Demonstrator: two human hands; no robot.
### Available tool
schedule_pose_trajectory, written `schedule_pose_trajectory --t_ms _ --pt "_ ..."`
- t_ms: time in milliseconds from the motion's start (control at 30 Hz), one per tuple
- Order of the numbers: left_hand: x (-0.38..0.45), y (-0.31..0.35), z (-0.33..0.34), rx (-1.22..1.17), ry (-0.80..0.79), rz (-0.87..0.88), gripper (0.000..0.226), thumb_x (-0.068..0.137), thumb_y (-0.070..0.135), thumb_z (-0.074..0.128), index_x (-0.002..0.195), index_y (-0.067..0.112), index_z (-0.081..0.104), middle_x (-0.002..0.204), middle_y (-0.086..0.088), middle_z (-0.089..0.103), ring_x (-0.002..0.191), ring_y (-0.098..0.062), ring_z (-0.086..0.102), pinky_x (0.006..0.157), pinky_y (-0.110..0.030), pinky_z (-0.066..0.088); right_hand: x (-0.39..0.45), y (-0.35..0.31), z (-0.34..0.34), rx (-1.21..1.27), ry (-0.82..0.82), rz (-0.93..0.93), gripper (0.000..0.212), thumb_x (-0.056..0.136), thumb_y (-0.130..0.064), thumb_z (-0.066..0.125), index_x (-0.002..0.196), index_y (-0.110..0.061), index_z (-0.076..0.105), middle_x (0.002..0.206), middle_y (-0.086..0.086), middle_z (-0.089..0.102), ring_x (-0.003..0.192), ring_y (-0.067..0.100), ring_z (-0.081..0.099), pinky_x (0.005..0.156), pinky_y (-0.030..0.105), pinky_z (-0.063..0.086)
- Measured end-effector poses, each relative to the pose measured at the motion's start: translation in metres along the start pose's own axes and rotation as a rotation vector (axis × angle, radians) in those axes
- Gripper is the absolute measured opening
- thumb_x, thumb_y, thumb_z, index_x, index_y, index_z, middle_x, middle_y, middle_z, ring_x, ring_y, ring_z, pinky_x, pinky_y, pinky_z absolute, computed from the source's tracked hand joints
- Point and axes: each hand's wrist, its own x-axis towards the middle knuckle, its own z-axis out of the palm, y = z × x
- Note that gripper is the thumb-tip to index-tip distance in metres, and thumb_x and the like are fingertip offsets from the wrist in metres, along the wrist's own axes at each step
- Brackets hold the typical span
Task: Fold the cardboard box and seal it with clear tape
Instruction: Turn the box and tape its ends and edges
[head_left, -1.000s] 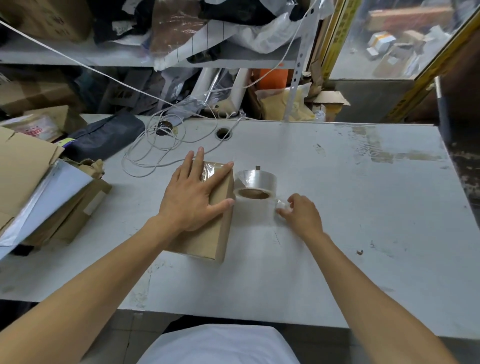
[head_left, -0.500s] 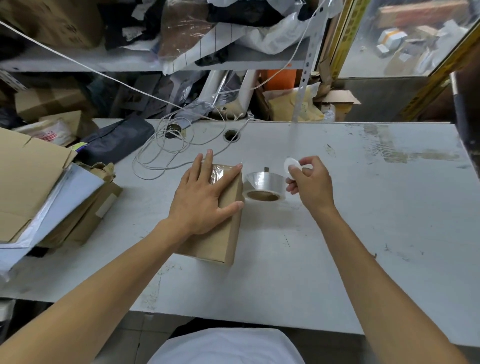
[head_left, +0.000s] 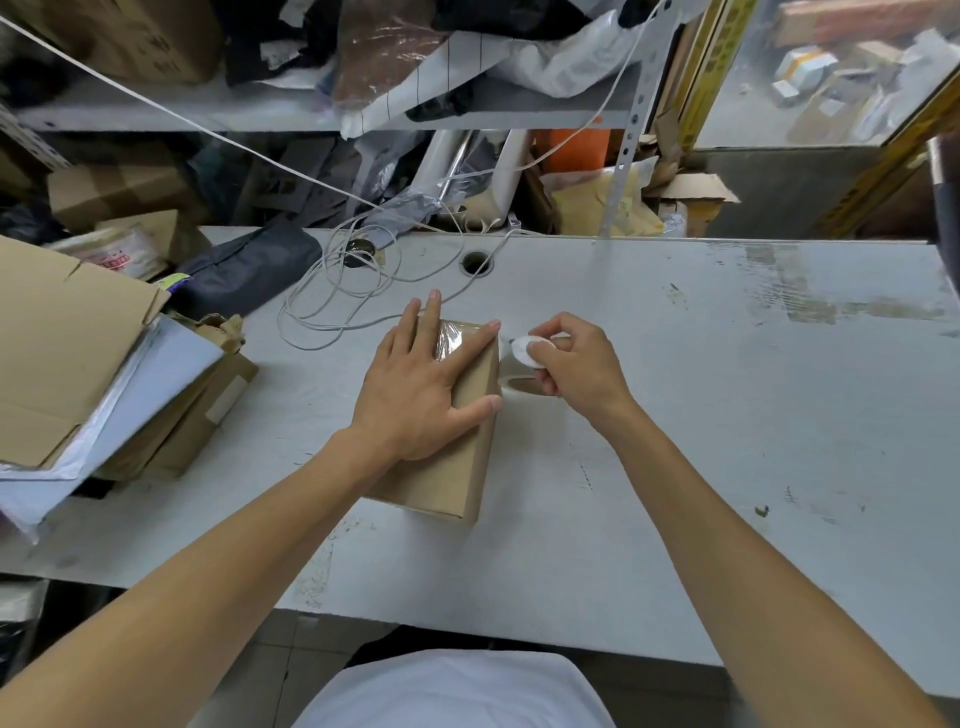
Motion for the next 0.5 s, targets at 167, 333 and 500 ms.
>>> schedule_pose_trajectory --t_ms 167,333,500 --pt "0.000 0.000 0.000 -0.002 0.001 -0.004 0.077 0.083 0.080 0.032 0.149 0.060 -0.004 0.167 -0.007 -0.012 0.154 -0.030 -0.009 0.122 -0.046 0.009 -0.010 0.017 -0.017 0.056 -0.089 0.018 0.014 0.083 0.001 0.058 0.077 -0.009 0.066 0.057 0.000 0.058 0.049 0.014 0.050 0.047 0.025 0.040" --pt "0.000 0.001 -0.001 -0.009 -0.004 -0.013 0.078 0.078 0.082 0.025 0.149 0.061 -0.003 0.167 -0.007 -0.011 0.154 -0.030 -0.008 0.122 -0.046 0.010 -0.009 0.016 -0.016 0.144 -0.006 0.022 0.008 0.088 -0.002 0.058 0.091 -0.004 0.065 0.068 0.008 0.060 0.050 0.013 0.053 0.047 0.021 0.043" --pt "0.000 0.000 -0.001 -0.004 -0.010 -0.015 0.078 0.080 0.081 0.028 0.149 0.061 -0.003 0.167 -0.007 -0.011 0.154 -0.031 -0.008 0.121 -0.047 0.010 -0.004 0.030 -0.015 0.216 0.126 0.074 0.014 0.090 -0.011 0.060 0.103 -0.005 0.058 0.078 0.012 0.070 0.055 0.017 0.064 0.053 0.025 0.052"
